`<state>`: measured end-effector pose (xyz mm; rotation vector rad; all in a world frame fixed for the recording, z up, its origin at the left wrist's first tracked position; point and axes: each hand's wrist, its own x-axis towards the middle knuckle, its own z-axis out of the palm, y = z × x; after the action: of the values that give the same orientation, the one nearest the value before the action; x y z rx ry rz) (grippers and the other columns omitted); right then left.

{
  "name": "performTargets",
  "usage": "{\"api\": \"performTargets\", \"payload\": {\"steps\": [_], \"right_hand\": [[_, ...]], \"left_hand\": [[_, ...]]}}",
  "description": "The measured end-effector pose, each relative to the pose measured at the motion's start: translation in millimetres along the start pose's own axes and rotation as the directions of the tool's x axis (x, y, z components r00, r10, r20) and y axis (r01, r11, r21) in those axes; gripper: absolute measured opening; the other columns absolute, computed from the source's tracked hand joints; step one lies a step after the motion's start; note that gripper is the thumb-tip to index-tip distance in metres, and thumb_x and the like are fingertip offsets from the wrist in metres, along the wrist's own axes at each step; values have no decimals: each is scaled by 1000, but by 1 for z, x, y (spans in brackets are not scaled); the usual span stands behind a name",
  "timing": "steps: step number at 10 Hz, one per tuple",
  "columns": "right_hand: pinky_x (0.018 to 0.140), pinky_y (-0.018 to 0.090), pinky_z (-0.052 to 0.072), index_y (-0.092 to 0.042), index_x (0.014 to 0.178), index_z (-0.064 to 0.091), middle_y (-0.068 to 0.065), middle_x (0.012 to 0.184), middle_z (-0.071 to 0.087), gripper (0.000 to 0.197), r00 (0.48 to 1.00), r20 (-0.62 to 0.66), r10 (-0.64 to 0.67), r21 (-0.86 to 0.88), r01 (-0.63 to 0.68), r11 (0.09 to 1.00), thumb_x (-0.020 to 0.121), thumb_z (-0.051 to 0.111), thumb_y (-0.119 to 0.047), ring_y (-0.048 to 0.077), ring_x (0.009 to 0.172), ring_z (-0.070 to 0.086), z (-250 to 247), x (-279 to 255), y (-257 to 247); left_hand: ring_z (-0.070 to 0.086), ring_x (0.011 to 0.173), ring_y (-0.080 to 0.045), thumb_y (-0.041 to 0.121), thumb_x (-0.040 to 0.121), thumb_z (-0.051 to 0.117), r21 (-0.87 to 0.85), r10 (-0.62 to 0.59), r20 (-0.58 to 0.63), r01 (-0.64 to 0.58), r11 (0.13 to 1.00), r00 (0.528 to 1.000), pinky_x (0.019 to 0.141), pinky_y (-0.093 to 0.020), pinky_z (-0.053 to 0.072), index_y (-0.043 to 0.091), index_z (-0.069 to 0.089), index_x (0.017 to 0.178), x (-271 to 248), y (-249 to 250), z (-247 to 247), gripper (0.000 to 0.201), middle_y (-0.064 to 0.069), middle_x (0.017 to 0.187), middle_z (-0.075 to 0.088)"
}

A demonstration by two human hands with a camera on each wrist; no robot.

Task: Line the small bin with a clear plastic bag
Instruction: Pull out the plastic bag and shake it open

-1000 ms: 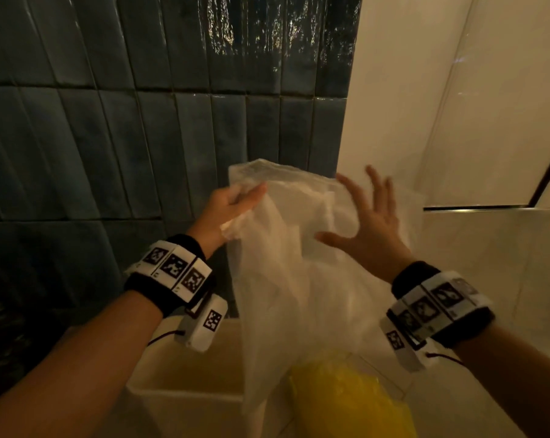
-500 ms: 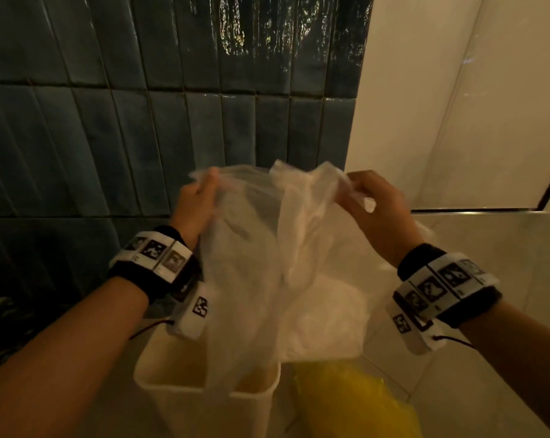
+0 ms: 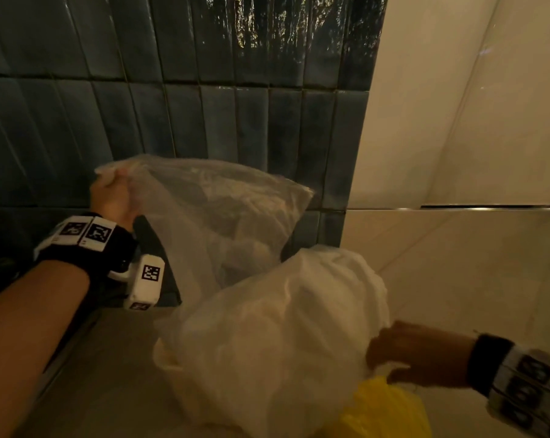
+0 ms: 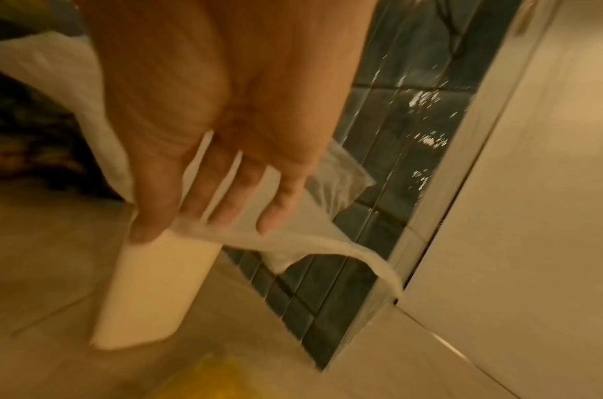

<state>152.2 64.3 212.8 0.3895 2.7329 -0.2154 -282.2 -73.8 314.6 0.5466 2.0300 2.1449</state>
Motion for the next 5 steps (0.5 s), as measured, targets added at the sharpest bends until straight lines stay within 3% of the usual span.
{"api": "performTargets", "payload": {"steps": [1,2,3,4,5], "right_hand": [[115,29,23,-38,131,46,-13,142,43,41,930,364,51,8,-58,998,90,54,-36,11,129,39,5,4,0],[107,31,36,-35,131,47,-7,137,48,38,951,274,140,-89,-119,989,93,48,-38,15,121,47,-19,13,-9],[100,26,38,-33,129,50,-6,131,53,35,986,-18,167,-128,-168,977,95,43,-39,13,115,50,-67,28,-20],[99,28,41,-25,129,50,-3,121,57,37,935,-299,193,9,-200,980,93,48,-35,15,108,53,-113,47,-33],[106,42,40,-27,142,32,2,136,46,69,794,-577,191,177,-107,978,82,64,-36,20,121,47,-141,69,-33]], "left_hand": [[58,105,-22,29,97,42,-71,-44,64,49,996,997,87,-30,49,8,51,130,-20,5,7,40,-11,131,57],[59,80,-16,29,98,40,-67,-74,146,84,994,987,80,-26,47,9,49,132,-30,8,19,40,-8,122,56],[61,83,-18,35,95,46,-69,-71,257,92,993,964,81,-29,52,11,56,124,-42,17,30,39,-12,120,63],[64,64,-9,39,94,47,-8,-41,349,47,999,936,53,-14,51,19,58,104,-55,25,41,26,-1,83,63],[66,51,-5,44,92,49,-39,0,534,25,999,845,49,-17,52,16,62,87,-72,35,51,31,-2,70,67]]}}
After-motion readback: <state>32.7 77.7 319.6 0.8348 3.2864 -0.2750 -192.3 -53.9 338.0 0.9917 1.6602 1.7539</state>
